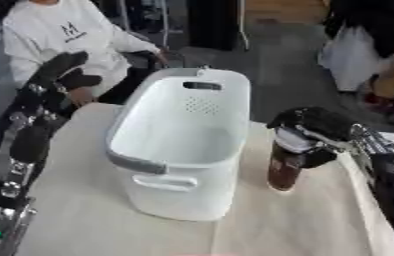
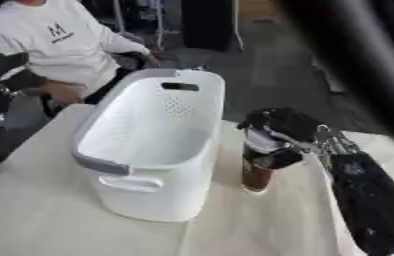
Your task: Pick up objects on the table and place them in the box.
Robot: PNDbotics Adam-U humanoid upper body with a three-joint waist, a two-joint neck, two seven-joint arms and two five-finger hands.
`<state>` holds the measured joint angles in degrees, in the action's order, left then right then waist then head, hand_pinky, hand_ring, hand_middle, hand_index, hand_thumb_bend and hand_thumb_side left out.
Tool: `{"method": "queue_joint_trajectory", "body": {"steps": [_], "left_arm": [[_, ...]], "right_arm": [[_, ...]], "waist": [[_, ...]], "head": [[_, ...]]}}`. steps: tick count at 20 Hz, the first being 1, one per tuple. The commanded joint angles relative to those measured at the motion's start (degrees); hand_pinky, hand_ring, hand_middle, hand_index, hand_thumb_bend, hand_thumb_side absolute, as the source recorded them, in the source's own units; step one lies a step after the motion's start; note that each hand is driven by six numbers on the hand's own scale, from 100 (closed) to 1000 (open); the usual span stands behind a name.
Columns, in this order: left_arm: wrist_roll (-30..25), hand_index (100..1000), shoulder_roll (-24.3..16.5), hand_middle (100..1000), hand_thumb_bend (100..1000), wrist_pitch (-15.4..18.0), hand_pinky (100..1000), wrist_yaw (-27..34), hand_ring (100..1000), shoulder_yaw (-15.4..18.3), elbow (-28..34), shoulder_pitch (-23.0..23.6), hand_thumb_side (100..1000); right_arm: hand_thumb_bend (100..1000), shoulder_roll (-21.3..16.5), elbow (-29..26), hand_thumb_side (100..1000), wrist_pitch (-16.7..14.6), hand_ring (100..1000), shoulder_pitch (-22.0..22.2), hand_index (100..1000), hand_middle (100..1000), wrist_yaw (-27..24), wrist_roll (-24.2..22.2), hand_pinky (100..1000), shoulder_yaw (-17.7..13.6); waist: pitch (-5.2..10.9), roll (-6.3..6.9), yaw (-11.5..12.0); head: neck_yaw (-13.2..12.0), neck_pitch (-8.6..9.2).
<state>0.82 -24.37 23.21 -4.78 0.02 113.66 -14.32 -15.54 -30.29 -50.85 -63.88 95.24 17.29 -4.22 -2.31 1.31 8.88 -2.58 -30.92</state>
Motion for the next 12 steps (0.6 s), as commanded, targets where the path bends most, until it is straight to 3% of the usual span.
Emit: {"method": "queue_joint_trajectory", "body": {"steps": [1,4,9,12], "left_arm": [[-0.09,1000,-0.70,927,452,0.05,1000,0.09,778,0.02,0.93,-0.93,1000],[-0.09,1000,-0.69,927,451,0.06,1000,0.11,778,0.00,0.93,-0.94,1000],[-0.14,1000,-0.68,927,452,0.04,1000,0.12,778,-0.03,0.93,-0.91,1000],[-0.18,1000,-0.67,927,453,0.02,1000,0.14,778,-0.05,0.93,-0.87,1000]], "right_arm": [[257,0.20,0.34,312,-1.04,100,-0.13,233,100,1.63,3.24,100,0.48],[271,0.25,0.68,282,-1.11,100,-0.18,182,100,2.91,5.05,100,0.87],[134,0.53,2.52,365,-1.12,100,-0.56,156,100,4.34,6.30,100,1.88],[111,0.57,3.43,376,-1.12,100,-0.98,155,100,4.39,5.88,100,2.32]], "waist": [[0.35,0.17,-0.04],[0.37,0.16,-0.01],[0.39,0.16,0.06],[0.43,0.16,0.09]], "head": [[-0.46,0.69],[-0.39,0.69],[-0.31,0.63],[-0.25,0.56]]}}
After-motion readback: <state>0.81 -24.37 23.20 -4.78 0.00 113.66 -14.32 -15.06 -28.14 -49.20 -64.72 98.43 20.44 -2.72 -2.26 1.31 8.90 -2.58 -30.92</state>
